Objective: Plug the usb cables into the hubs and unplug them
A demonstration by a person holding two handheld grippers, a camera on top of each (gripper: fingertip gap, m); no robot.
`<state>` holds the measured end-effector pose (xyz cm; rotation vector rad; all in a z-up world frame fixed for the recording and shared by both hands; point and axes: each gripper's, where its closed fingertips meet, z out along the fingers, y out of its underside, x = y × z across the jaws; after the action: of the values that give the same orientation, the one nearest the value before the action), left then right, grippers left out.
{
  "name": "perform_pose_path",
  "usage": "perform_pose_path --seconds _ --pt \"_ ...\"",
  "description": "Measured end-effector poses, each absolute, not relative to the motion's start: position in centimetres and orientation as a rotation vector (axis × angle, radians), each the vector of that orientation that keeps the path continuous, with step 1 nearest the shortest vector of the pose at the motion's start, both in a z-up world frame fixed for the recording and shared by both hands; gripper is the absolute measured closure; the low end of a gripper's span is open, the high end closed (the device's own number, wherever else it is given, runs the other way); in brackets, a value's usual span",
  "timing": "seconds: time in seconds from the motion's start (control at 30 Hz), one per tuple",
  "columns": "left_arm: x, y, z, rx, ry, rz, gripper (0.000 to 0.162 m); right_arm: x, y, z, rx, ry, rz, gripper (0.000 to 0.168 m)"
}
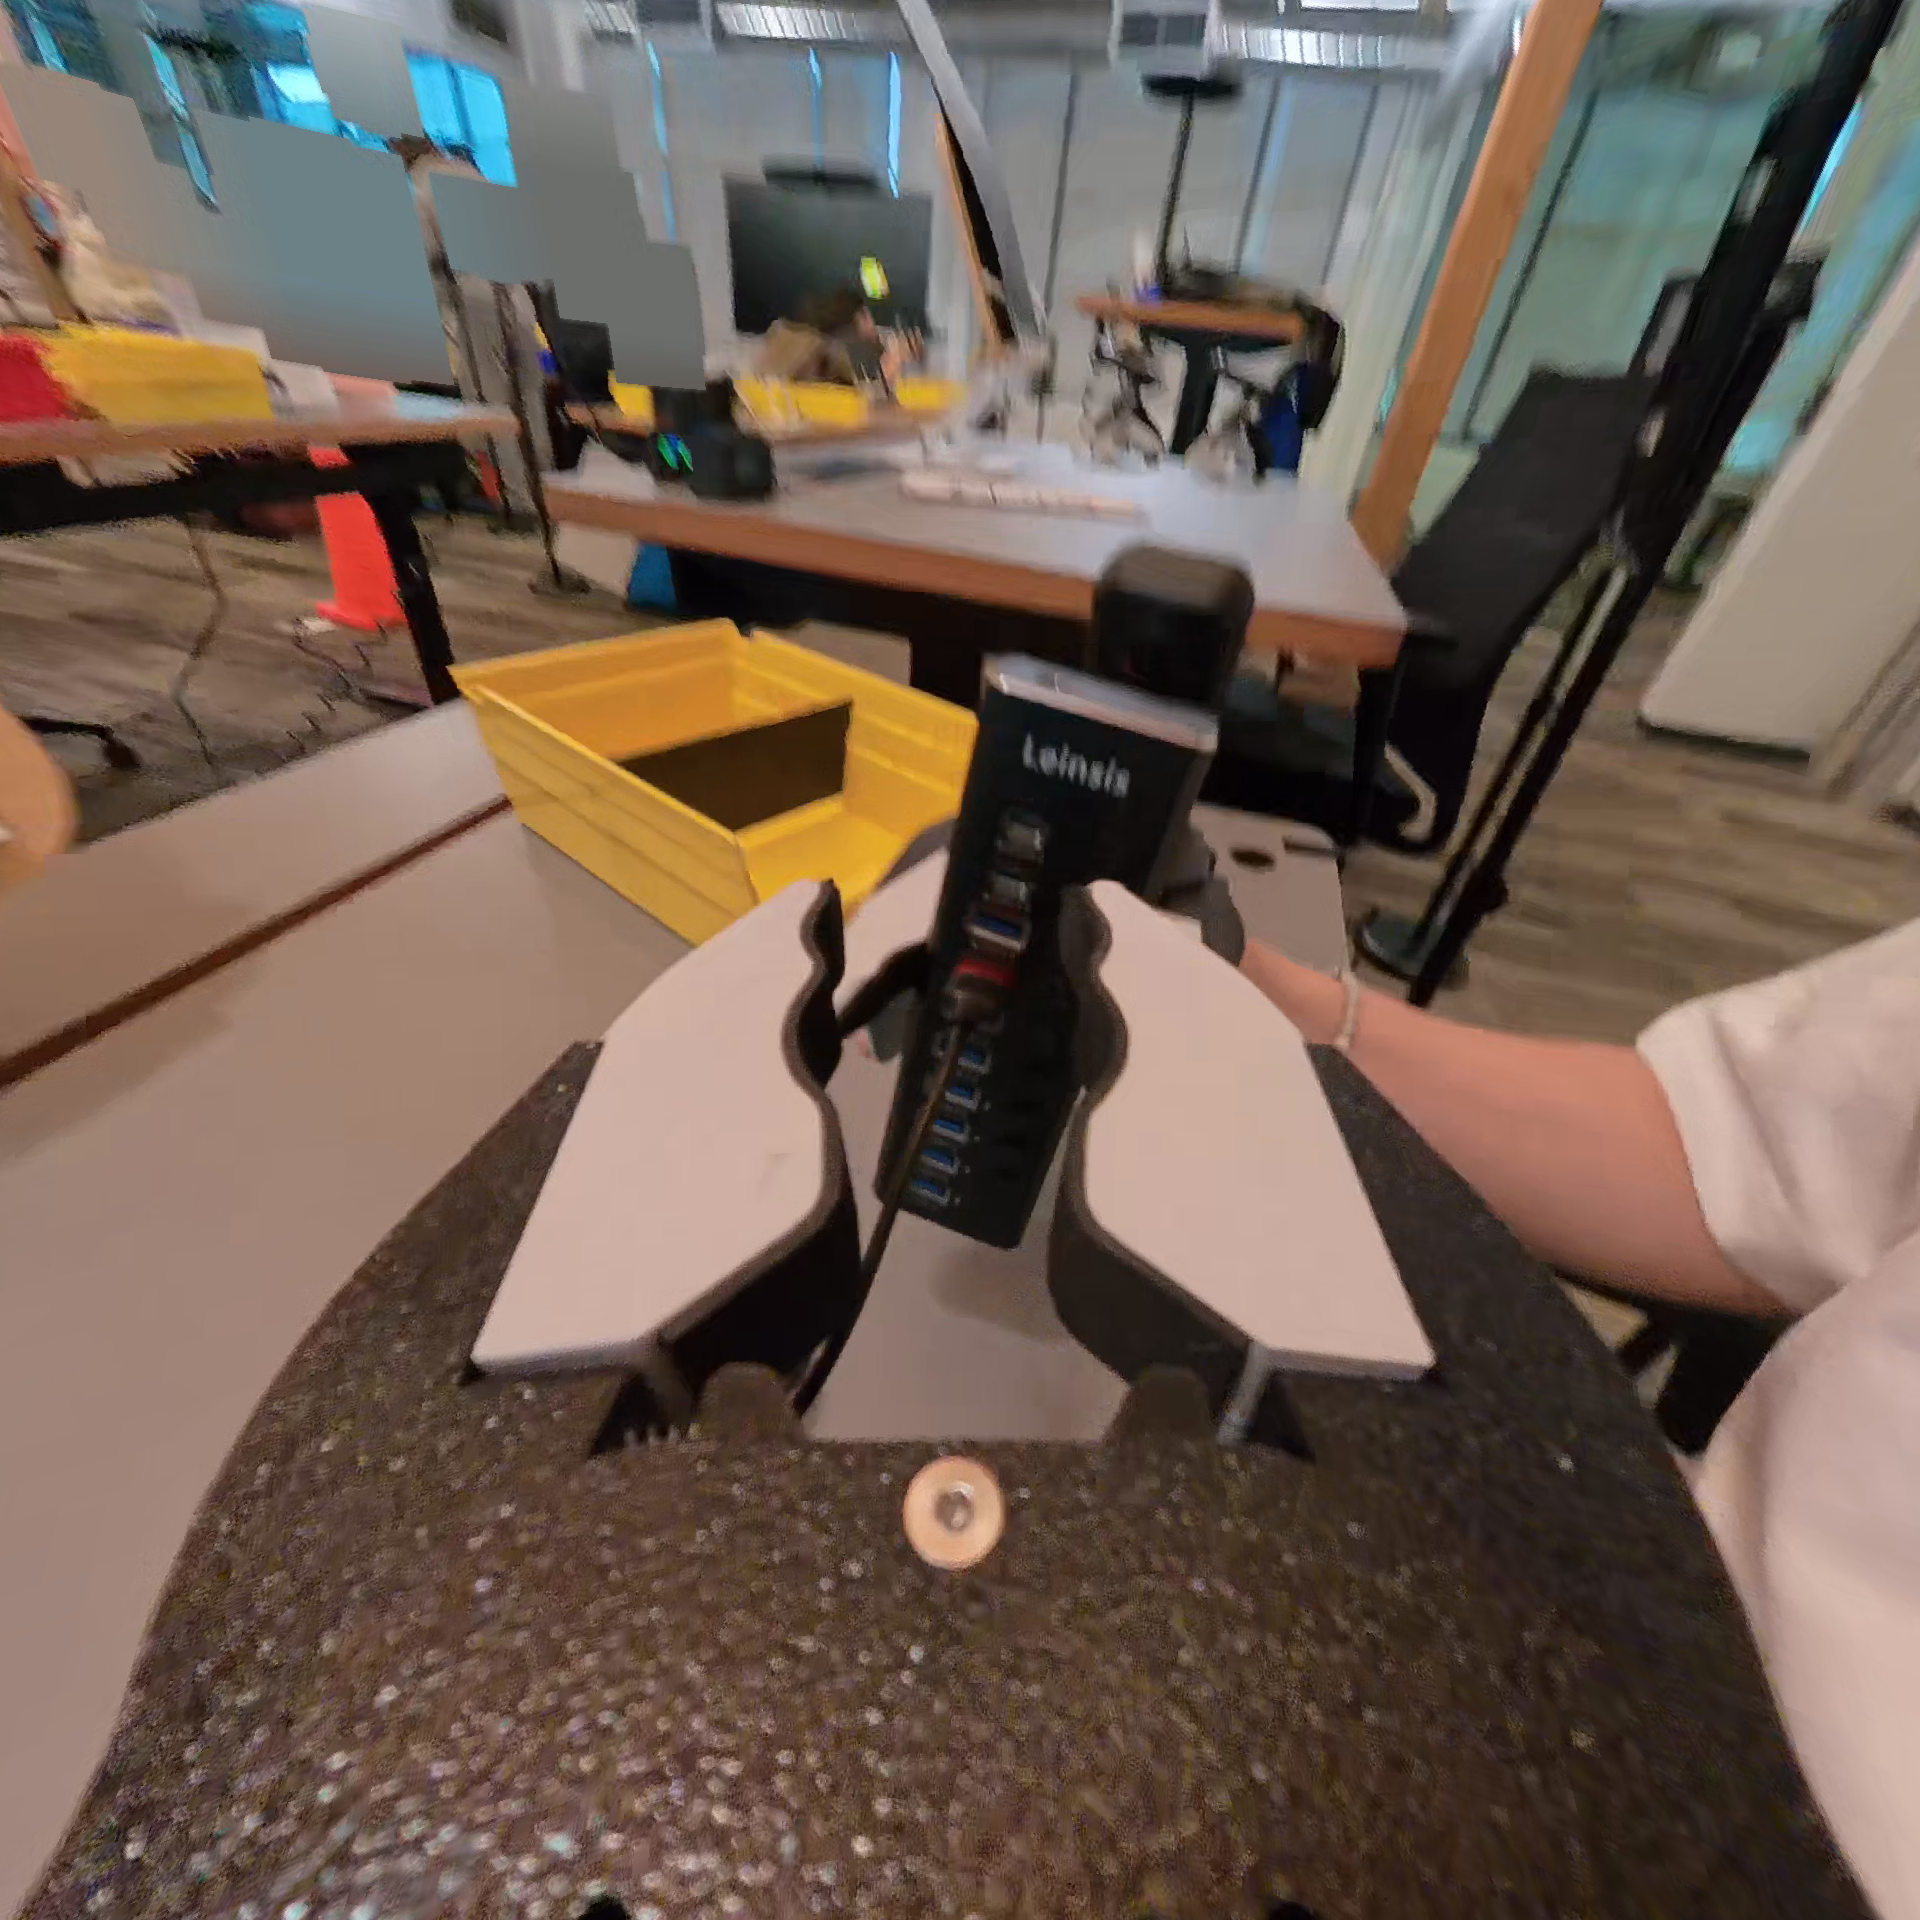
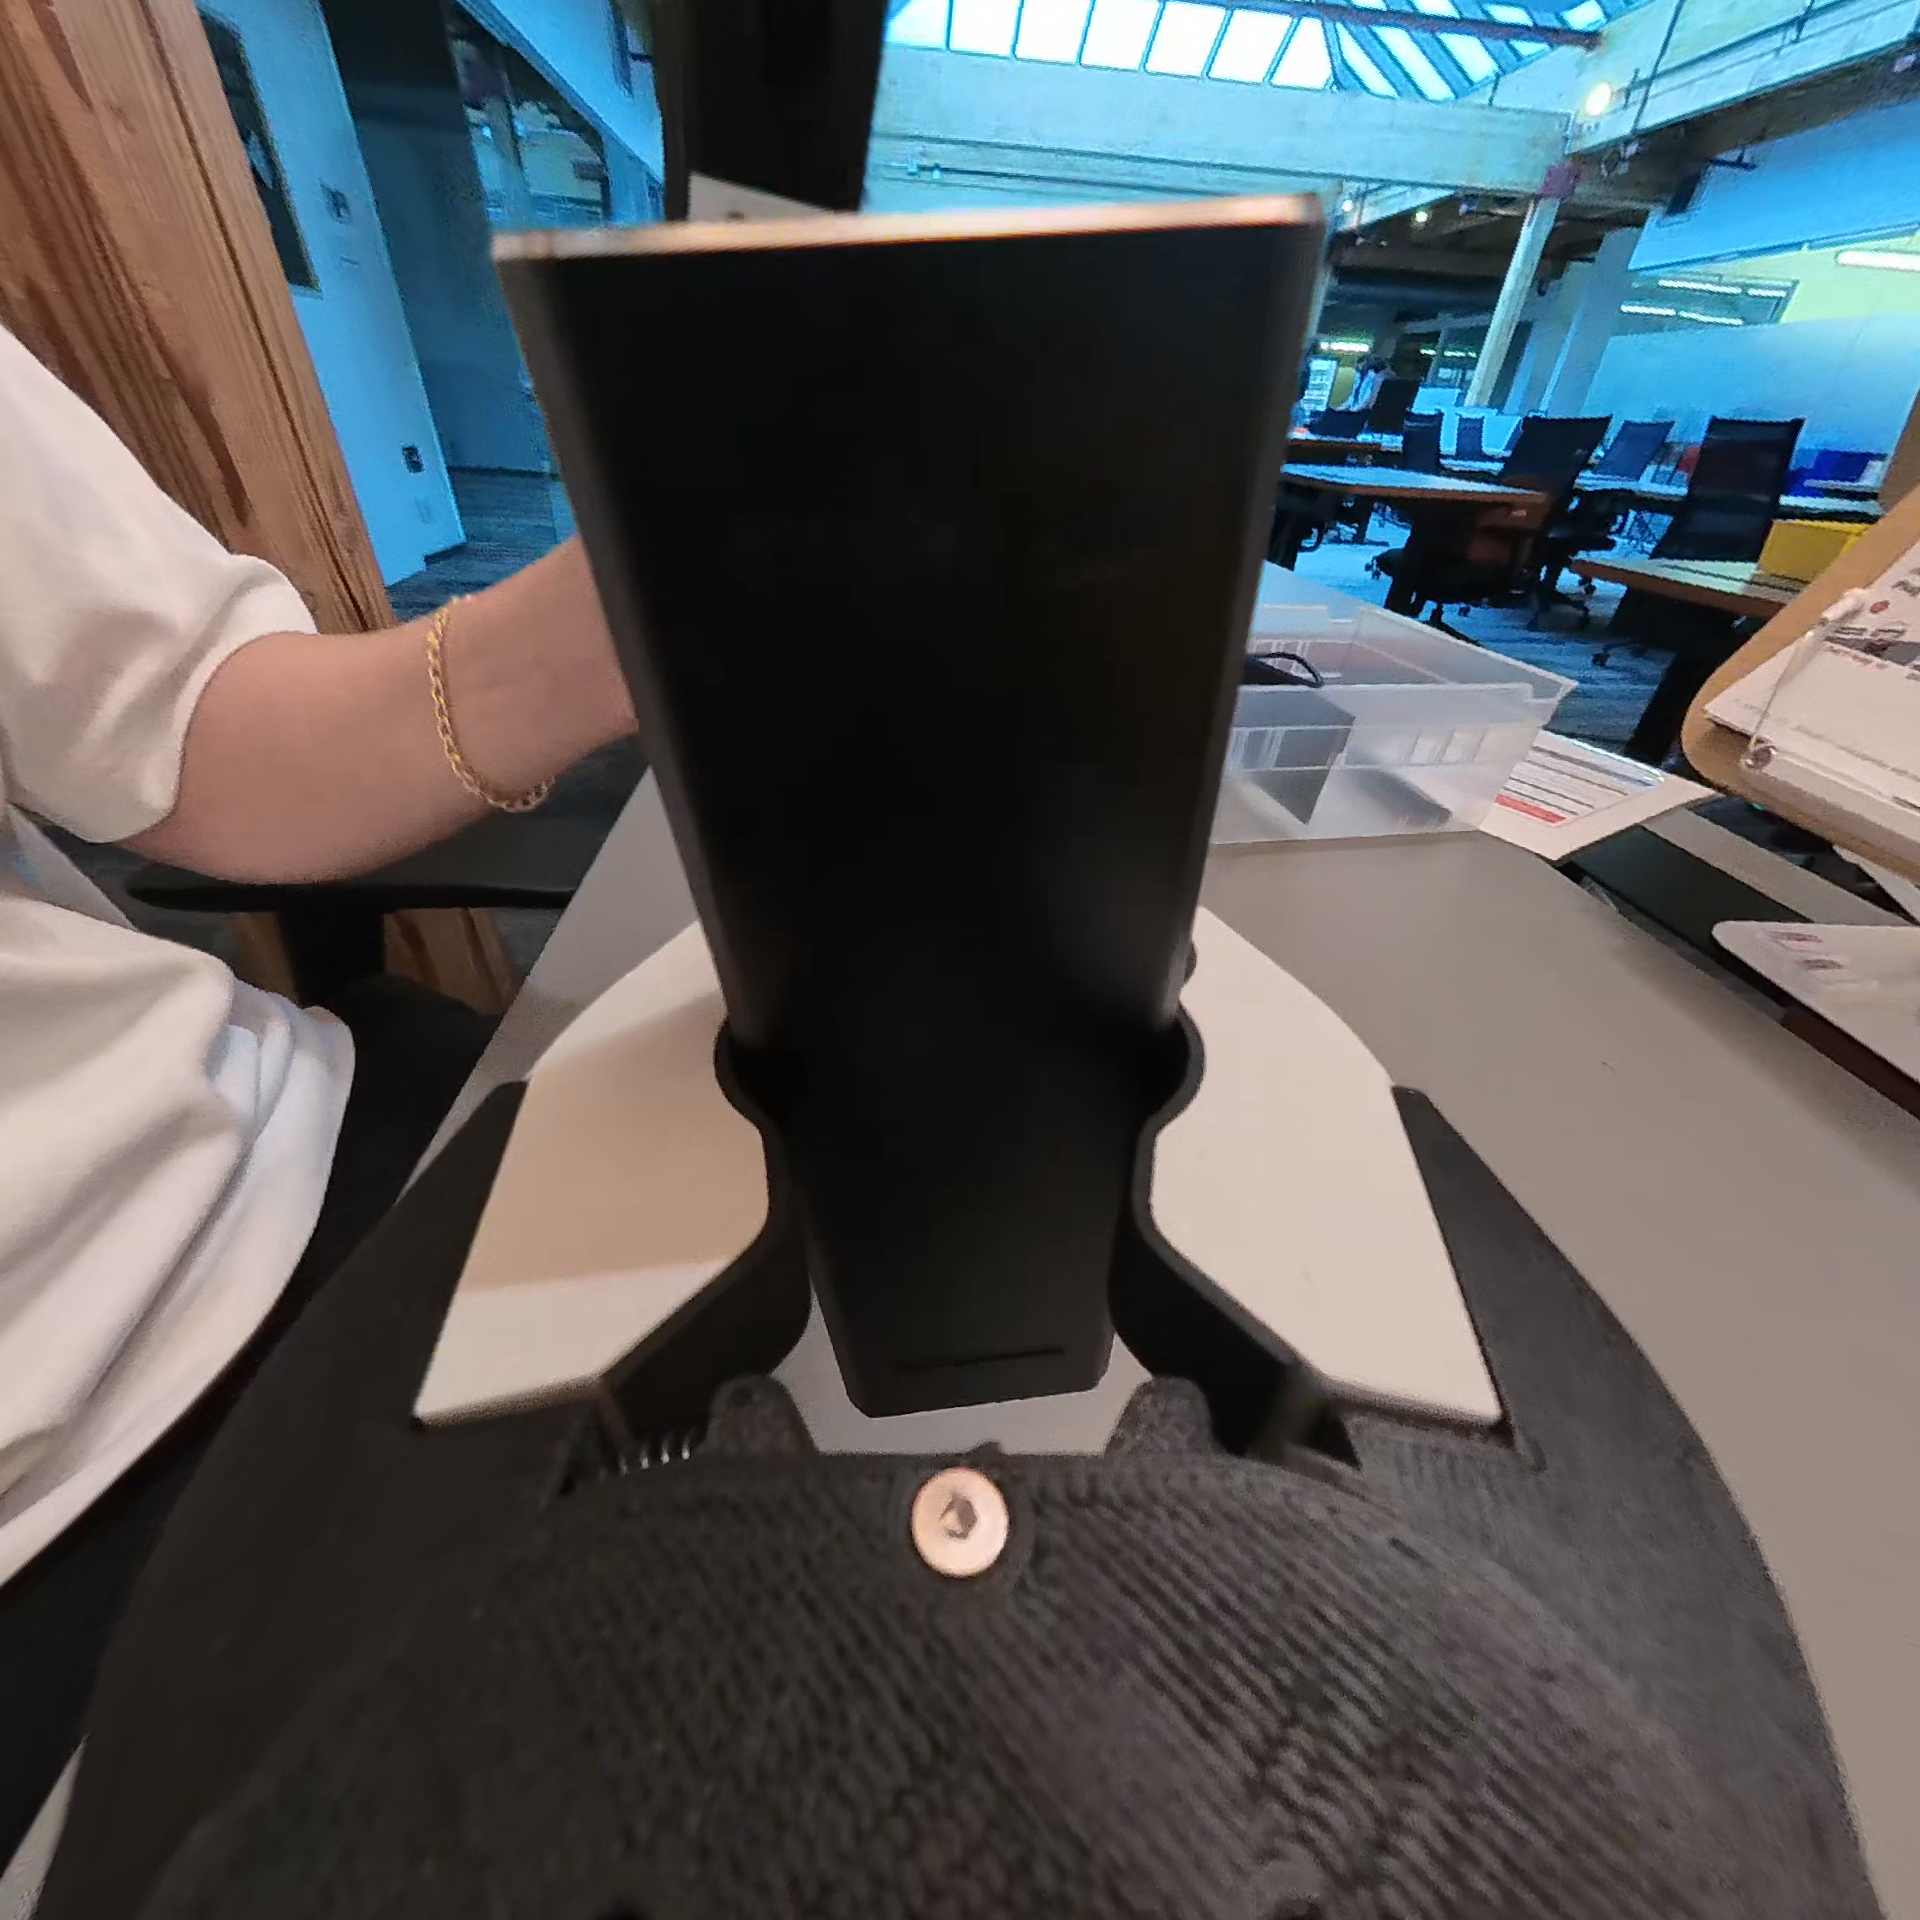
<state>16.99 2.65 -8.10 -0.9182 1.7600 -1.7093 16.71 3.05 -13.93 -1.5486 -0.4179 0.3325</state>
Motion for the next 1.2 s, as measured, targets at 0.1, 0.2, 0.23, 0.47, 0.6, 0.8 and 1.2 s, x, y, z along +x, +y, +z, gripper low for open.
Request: perform_pose_path --seconds 0.1,0.2,0.23,0.47,0.6,0.8,1.2 --pt "15.3 7.6 -4.2 -0.942 1.538 -1.704 0.130 17.6 2.7 -13.7 -1.542 -0.386 0.313 0.095" --pt "12.8 17.7 -2.0 -1.116 1.333 -1.453 0.136 18.4 1.9 -13.5 -1.545 -0.374 0.284 0.095" --pt "11.7 22.0 -1.8 -1.201 1.281 -1.320 0.136 18.7 1.6 -13.5 -1.546 -0.369 0.276 0.095" --pt "2.8 46.5 -7.8 -1.827 1.335 -0.703 0.141 20.1 0.9 -13.5 -1.530 -0.323 0.268 0.095" --pt "1.7 48.5 -15.2 -2.130 1.594 -0.586 0.138 20.0 1.3 -13.9 -1.541 -0.321 0.276 0.095" --pt "4.6 52.6 -18.3 -2.136 1.568 -0.411 0.138 19.8 1.7 -14.8 -1.571 -0.321 0.280 0.095" --pt "8.0 53.0 -21.7 -2.027 1.843 -0.046 0.136 21.1 1.6 -16.3 -1.587 -0.274 0.310 0.096"
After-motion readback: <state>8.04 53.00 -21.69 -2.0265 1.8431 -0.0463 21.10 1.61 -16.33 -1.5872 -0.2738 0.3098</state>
